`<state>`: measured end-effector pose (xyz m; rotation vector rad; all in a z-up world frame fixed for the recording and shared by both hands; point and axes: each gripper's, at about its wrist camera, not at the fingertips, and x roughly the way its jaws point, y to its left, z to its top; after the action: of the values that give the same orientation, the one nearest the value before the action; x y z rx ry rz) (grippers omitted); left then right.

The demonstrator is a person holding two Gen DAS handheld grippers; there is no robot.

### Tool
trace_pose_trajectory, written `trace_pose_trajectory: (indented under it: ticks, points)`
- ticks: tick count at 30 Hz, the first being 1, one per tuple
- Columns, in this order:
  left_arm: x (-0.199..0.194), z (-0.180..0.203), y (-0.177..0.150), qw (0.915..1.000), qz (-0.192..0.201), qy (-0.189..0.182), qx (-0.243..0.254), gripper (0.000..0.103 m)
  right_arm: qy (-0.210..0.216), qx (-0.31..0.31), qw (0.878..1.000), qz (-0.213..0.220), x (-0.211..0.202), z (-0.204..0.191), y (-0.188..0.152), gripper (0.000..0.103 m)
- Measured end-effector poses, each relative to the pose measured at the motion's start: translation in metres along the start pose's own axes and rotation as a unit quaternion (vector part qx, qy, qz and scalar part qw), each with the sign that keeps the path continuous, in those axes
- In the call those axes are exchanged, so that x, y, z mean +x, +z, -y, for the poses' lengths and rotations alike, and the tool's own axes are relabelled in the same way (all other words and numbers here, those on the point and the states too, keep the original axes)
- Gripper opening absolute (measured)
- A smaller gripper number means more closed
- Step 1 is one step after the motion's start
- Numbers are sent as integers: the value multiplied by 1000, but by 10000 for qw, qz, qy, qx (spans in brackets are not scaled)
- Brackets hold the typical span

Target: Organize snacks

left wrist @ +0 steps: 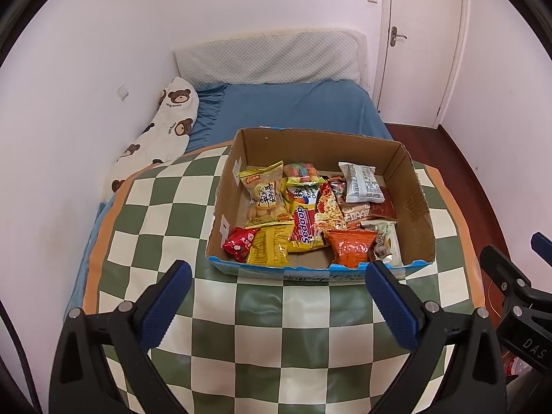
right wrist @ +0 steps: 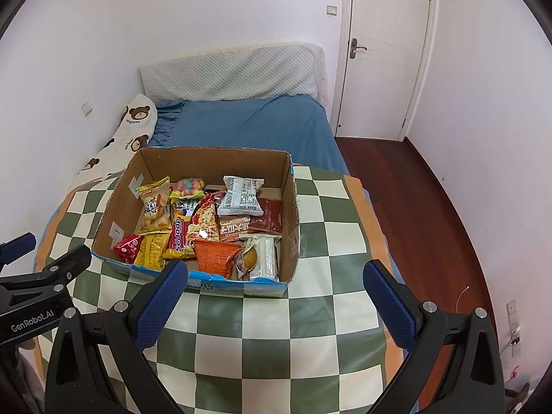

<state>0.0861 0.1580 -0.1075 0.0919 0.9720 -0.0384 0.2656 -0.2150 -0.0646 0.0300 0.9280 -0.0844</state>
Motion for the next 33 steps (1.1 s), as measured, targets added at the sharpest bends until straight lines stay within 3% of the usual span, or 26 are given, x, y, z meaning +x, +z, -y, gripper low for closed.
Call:
trace_pose_trajectory:
  ticks: [33]
  points:
    - [-19, 1, -2, 9993, 232, 292, -46, 103, 158, -48, 9998, 54, -8, 2, 3, 103]
